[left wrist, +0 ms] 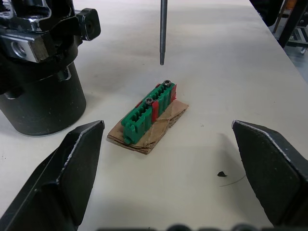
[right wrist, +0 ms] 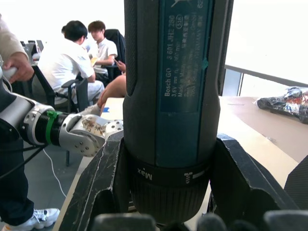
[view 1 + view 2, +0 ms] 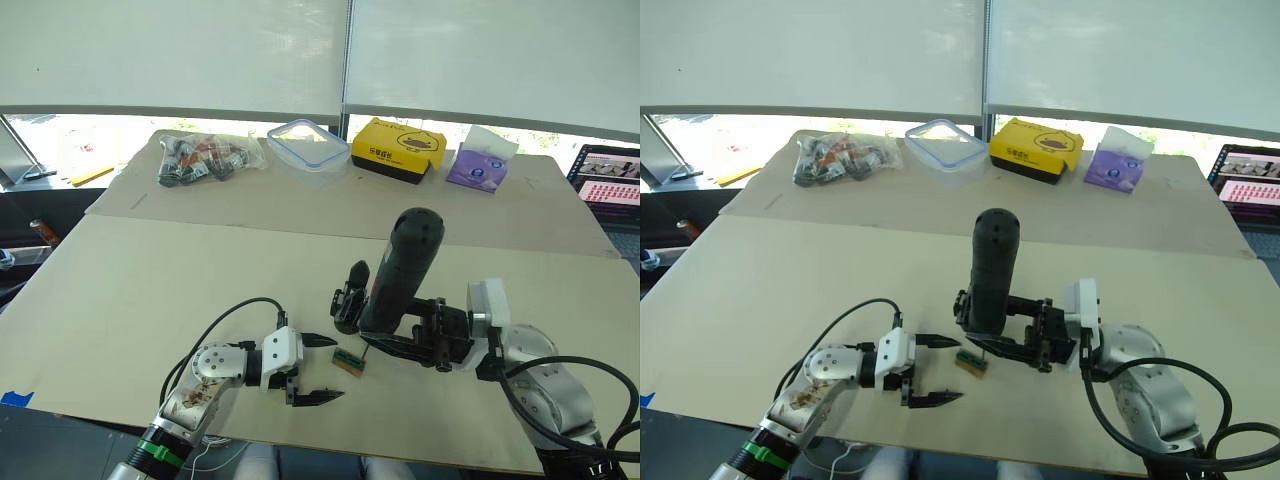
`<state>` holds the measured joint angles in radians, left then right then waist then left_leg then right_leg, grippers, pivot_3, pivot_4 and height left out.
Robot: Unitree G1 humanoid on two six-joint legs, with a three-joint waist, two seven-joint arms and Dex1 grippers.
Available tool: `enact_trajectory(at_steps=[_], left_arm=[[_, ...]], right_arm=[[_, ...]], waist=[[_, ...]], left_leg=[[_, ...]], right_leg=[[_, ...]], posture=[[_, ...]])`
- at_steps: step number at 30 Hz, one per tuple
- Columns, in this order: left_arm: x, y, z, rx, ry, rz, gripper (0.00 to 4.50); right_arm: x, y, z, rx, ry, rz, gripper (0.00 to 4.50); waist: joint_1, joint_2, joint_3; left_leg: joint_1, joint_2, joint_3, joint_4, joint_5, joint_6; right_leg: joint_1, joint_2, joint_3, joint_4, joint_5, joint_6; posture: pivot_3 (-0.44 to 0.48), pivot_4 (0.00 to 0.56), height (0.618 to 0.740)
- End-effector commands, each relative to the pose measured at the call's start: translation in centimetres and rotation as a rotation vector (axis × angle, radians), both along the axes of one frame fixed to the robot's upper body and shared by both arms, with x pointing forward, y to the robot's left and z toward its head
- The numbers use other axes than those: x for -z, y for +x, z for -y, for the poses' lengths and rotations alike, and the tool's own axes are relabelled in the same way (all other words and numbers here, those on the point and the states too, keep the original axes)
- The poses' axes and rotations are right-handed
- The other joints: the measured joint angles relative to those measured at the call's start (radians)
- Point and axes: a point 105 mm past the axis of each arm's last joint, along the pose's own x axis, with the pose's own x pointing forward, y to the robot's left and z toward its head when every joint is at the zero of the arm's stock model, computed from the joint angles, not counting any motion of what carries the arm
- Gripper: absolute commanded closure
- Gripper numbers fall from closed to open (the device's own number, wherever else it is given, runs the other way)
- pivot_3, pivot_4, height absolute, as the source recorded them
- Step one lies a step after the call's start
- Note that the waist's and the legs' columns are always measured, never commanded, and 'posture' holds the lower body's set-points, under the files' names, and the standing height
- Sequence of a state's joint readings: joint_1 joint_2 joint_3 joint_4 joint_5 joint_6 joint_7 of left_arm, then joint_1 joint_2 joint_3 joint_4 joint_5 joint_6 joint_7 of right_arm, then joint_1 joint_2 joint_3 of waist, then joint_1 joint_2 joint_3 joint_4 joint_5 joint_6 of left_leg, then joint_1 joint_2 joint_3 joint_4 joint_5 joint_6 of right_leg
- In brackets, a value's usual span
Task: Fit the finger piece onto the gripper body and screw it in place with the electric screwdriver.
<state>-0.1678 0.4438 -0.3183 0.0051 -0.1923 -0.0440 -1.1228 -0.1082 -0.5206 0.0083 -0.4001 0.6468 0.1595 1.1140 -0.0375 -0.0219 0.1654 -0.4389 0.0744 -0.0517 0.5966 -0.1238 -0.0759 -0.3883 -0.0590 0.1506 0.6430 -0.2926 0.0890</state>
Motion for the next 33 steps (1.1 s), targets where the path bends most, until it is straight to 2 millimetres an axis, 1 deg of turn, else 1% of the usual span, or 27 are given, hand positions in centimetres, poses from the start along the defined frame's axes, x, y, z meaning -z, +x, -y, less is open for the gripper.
enact_trajectory(at_steps=[1,11,33], left_arm=[[2.21,-1.25,0.55,0.024,0.047,-0.087,0.00],[2.20,-0.97,0.32,0.017,0.051,-0.090,0.00],[1.85,-1.41,0.58,0.021,0.048,-0.094,0.00]], right_arm=[[-0.96,-0.50,-0.29,-0.026,0.021,0.066,2.59],[-0.76,-0.48,-0.44,-0.029,0.017,0.066,2.59],[-0.34,-0.45,-0.38,-0.017,-0.004,0.051,2.59]], waist=[[0.000,0.000,0.000],[0.001,0.000,0.000],[0.000,0.000,0.000]], left_leg=[[0.000,0.000,0.000,0.000,0.000,0.000],[0.000,0.000,0.000,0.000,0.000,0.000],[0.000,0.000,0.000,-0.001,0.000,0.000]], right_leg=[[0.000,0.000,0.000,0.000,0.000,0.000],[0.000,0.000,0.000,0.000,0.000,0.000],[0.000,0.000,0.000,0.000,0.000,0.000]], posture=[[0.000,0.150,0.740],[0.000,0.150,0.740],[0.000,0.150,0.740]])
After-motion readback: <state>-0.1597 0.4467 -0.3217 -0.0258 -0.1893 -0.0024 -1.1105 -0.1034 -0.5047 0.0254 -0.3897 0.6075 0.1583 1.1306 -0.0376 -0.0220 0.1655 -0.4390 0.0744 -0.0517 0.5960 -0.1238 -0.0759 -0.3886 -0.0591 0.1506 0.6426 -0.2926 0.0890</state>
